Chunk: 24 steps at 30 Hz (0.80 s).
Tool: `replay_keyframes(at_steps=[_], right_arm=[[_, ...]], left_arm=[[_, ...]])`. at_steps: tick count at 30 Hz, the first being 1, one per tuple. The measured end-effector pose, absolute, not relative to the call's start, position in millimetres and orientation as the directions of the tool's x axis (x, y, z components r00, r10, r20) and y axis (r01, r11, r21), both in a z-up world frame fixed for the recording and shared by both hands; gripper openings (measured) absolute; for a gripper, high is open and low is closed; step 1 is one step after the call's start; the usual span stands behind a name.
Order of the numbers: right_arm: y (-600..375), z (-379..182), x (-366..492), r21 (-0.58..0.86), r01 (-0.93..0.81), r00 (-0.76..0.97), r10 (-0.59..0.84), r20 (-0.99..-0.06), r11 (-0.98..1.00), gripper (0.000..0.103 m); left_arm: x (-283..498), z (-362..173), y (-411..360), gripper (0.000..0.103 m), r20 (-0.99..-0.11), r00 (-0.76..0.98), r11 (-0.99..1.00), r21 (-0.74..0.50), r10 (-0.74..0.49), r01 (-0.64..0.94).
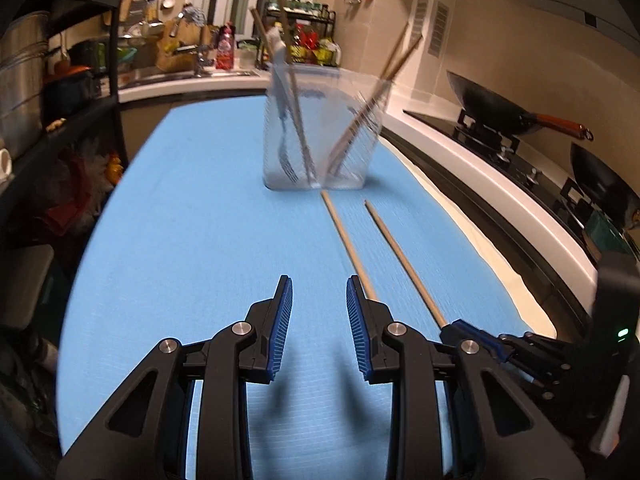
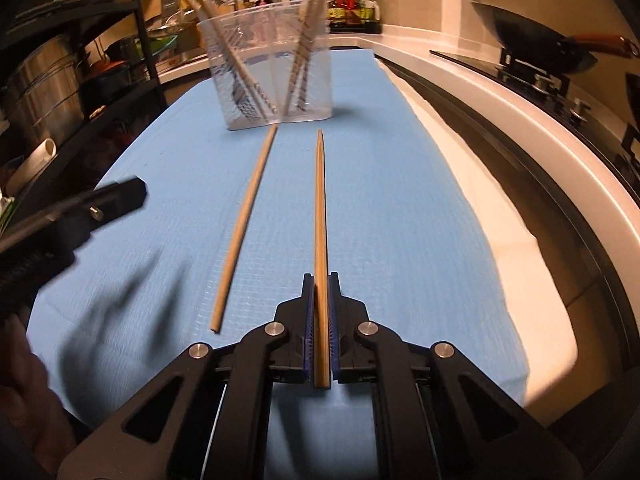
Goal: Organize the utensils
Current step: 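Lower the right tool onto a loose wooden chopstick and close it while the left tool moves down, then close the left tool on the last loose wooden chopstick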
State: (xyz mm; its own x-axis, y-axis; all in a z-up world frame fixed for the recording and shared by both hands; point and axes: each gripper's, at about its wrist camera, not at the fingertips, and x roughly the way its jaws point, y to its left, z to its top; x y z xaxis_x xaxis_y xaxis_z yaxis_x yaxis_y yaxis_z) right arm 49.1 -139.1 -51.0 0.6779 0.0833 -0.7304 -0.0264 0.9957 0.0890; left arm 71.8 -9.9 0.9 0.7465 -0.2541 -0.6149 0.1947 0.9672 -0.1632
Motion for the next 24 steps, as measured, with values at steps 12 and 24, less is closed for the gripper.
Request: replay_keyframes(at_steps=[12, 24], right_arm=[[-163.8, -51.1, 40.3, 0.101, 0.031, 0.67, 0.055, -0.74, 0.994, 0.007], [-158.1, -52.6, 42.0, 0.104, 0.02, 0.674, 0.063, -0.736, 0.994, 0.007]], left_arm=[[85.4, -33.0, -65.2, 0.029, -0.72, 0.661, 0.971, -0.076, -0.212, 0.229], [82.5, -32.9, -67.7, 0.018, -0.725, 0.669, 0.969, 0.007, -0.165, 0.247]])
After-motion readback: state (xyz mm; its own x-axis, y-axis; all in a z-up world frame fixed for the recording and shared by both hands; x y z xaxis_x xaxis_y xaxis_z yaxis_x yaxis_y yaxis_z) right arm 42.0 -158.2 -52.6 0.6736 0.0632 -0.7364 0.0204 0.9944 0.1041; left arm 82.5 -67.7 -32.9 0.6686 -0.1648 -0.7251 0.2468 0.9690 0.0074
